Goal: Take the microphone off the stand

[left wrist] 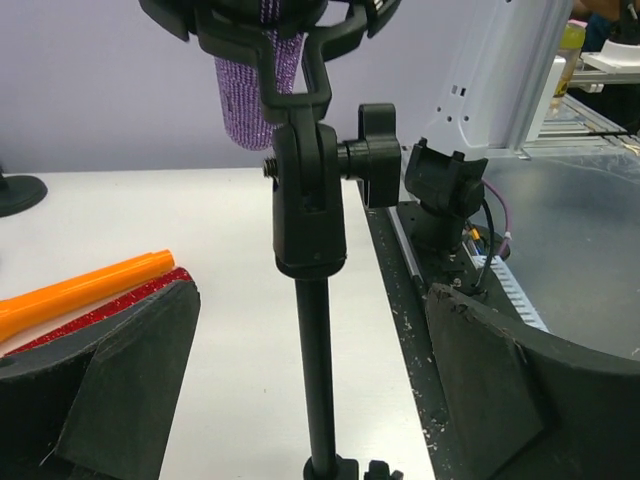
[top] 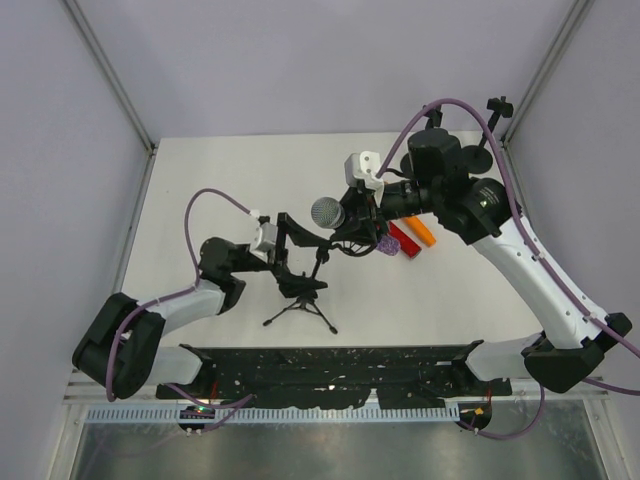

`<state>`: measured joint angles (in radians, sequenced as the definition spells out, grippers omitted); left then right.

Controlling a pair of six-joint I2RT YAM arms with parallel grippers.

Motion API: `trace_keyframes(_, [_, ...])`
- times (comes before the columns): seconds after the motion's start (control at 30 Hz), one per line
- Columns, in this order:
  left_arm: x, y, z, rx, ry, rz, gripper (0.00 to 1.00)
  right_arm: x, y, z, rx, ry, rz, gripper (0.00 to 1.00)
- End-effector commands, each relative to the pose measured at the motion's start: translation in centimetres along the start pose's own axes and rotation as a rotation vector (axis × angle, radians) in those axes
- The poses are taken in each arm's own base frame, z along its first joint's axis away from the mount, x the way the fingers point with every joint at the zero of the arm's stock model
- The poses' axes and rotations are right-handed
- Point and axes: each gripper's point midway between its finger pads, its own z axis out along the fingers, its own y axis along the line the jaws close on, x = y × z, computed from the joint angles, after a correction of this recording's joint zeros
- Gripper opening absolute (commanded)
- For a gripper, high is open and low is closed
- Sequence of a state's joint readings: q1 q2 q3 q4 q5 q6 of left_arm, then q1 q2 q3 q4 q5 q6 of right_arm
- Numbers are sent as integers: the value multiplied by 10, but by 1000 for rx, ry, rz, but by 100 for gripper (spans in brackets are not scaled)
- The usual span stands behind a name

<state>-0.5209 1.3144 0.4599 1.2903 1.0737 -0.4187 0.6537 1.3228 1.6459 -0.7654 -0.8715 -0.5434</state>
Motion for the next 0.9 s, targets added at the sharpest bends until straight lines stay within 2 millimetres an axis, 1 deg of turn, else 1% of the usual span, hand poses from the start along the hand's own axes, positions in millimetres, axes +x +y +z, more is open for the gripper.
trace_keyframes(0.0, [-40, 9, 1, -16, -65, 108, 100, -40, -1, -13, 46, -84, -96, 14])
trace_keyframes(0.07, [-53, 12, -2, -21, -74, 107, 100, -42, -3, -13, 58, -92, -87, 13])
trace_keyframes(0.1, [-60, 14, -2, -27, -79, 108, 100, -43, -4, -13, 64, -95, -65, 11])
trace_keyframes(0.2, [-79, 16, -6, -33, -89, 111, 100, -55, -9, -13, 86, -134, -50, 9])
trace_keyframes(0.3, [-89, 13, -6, -23, -84, 90, 100, -62, -11, -13, 89, -153, -31, 8])
trace_keyframes(0.37, [-92, 12, -5, -19, -78, 70, 100, -64, -13, -13, 91, -157, -34, 8])
trace_keyframes(0.47, [-97, 10, -4, -16, -69, 48, 100, -62, -15, -10, 91, -153, -27, 8])
trace_keyframes(0.57, [-101, 13, -3, -35, -70, 24, 100, -61, -15, -10, 89, -150, -36, 8])
trace_keyframes(0.73, [-97, 18, 2, -53, -52, -16, 100, -57, -17, -10, 89, -126, -84, 8])
trace_keyframes(0.87, [-95, 19, 6, -59, -22, -44, 100, -54, -16, -11, 87, -117, -88, 8])
